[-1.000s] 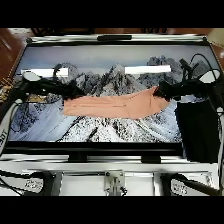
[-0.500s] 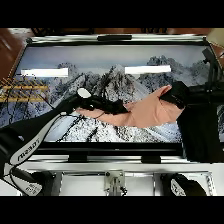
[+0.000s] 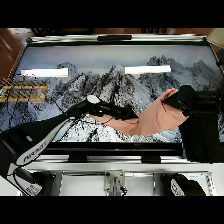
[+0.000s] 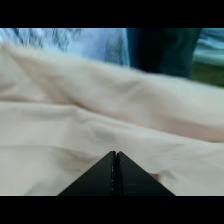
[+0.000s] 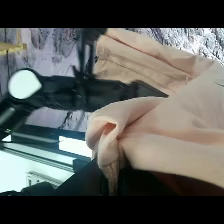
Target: Fold the shirts.
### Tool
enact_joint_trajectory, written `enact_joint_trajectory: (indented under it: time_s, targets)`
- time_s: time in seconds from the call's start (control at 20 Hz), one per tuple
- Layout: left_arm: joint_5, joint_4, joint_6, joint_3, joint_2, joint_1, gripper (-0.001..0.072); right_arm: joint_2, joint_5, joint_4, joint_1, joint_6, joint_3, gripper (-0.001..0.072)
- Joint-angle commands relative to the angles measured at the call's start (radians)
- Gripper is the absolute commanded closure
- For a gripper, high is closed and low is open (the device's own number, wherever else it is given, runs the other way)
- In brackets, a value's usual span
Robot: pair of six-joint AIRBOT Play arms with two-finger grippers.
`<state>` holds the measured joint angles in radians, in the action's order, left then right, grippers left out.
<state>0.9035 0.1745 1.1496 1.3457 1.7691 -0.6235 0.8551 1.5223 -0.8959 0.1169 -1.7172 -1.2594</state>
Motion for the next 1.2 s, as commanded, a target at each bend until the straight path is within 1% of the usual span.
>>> enact_joint_trajectory:
  time_s: [0.0,0.15,0.3,0.4,0.6,0.7,0.8,0.85,0.9,0.95,1.0,1.05,1.1,1.15]
  targets:
    - [0.060,0.118,-0.003,0.001,-0.122,0.132,0.0679,0.052,-0.018,-0.003,0.000,0.010,0.000,0.0653]
    - [0.085,0.219,0.025,0.001,-0.288,0.309,0.0678,0.154,-0.053,-0.004,-0.003,0.042,0.000,0.0654]
    - [0.119,0.230,0.033,0.001,-0.441,0.500,0.0678,0.273,-0.076,-0.064,-0.088,0.050,0.000,0.0653]
    - [0.146,0.230,0.033,0.001,-0.525,0.611,0.0678,0.353,-0.127,-0.090,-0.182,0.049,0.000,0.0653]
    - [0.225,0.230,0.033,0.001,-0.642,0.767,0.0678,0.511,-0.351,-0.058,-0.354,0.043,0.000,0.0653]
    - [0.267,0.230,0.034,0.001,-0.678,0.808,0.0677,0.591,-0.456,-0.020,-0.423,0.026,0.000,0.0653]
    - [0.302,0.230,0.034,0.000,-0.698,0.817,0.0677,0.668,-0.555,0.018,-0.483,0.006,0.000,0.0652]
    - [0.319,0.230,0.035,0.000,-0.702,0.813,0.0677,0.703,-0.612,0.042,-0.512,-0.003,0.000,0.0615]
    - [0.335,0.230,0.042,0.000,-0.702,0.805,0.0677,0.731,-0.668,0.078,-0.535,-0.007,0.000,0.0465]
    - [0.340,0.230,0.041,-0.002,-0.702,0.798,0.0677,0.752,-0.724,0.129,-0.552,-0.003,-0.001,0.0221]
    - [0.340,0.230,0.041,-0.005,-0.702,0.790,0.0677,0.759,-0.768,0.190,-0.563,0.033,0.000,0.0183]
    - [0.338,0.230,0.041,-0.008,-0.701,0.785,0.0677,0.757,-0.783,0.247,-0.563,0.090,-0.001,0.0182]
    - [0.338,0.230,0.041,-0.011,-0.701,0.785,0.0677,0.747,-0.765,0.294,-0.552,0.140,-0.001,0.0177]
    - [0.338,0.231,0.040,-0.015,-0.701,0.785,0.0677,0.729,-0.727,0.297,-0.532,0.164,-0.001,0.0177]
